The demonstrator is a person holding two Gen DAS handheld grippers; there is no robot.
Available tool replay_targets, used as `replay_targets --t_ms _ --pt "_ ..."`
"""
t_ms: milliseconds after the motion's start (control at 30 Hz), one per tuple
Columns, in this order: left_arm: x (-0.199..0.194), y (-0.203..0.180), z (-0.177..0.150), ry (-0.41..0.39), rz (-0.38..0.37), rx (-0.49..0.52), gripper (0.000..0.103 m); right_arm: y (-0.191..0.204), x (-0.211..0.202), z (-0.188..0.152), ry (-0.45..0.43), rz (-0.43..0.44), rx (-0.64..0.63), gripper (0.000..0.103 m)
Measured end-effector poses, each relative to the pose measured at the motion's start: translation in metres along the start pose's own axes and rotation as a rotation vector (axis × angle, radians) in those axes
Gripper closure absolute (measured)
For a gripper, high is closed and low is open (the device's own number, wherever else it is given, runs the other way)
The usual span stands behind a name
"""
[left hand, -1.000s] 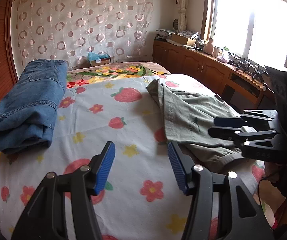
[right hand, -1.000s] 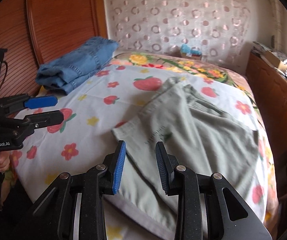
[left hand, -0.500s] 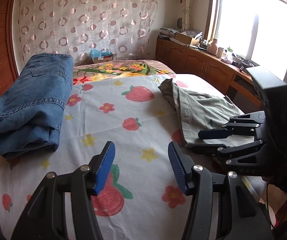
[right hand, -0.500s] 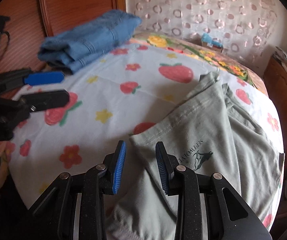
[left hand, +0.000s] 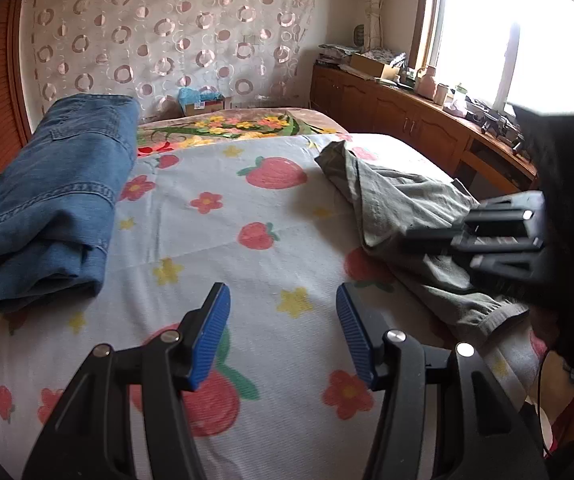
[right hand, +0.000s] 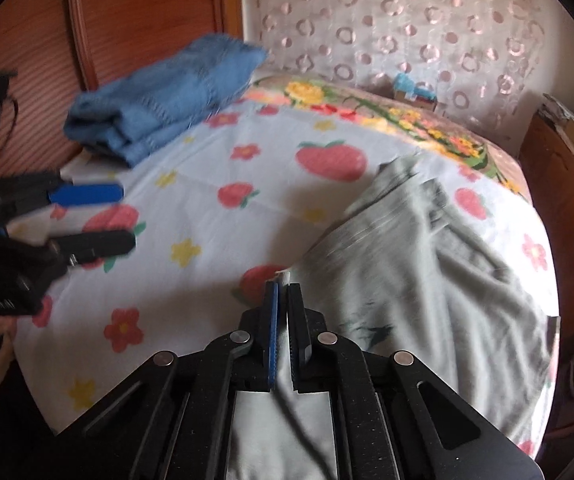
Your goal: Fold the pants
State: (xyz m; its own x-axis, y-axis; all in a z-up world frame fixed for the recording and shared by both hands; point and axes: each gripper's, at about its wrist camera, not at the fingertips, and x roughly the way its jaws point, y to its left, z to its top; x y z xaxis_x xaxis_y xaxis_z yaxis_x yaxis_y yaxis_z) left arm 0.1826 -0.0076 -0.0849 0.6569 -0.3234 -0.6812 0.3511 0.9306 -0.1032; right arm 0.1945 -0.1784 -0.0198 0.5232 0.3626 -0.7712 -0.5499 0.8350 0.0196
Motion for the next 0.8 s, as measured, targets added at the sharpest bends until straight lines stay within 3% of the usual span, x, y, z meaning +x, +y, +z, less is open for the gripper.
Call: replay_targets --t_ms 167,467,800 --pt "0.008 -0.01 0.0 0.009 -0.008 0.004 0.049 -0.029 -0.026 0.006 -0.062 -0.047 0.045 0.101" --pt "0.017 -0.032 0.005 0.025 -0.033 0.04 0.049 -0.099 -0.064 0.005 -0.131 -0.216 0.087 0.102" --pt "0.025 -0.05 0.007 0.04 -0.043 0.058 0.049 -0.164 -0.068 -0.011 -0.085 -0.319 0.145 0.102"
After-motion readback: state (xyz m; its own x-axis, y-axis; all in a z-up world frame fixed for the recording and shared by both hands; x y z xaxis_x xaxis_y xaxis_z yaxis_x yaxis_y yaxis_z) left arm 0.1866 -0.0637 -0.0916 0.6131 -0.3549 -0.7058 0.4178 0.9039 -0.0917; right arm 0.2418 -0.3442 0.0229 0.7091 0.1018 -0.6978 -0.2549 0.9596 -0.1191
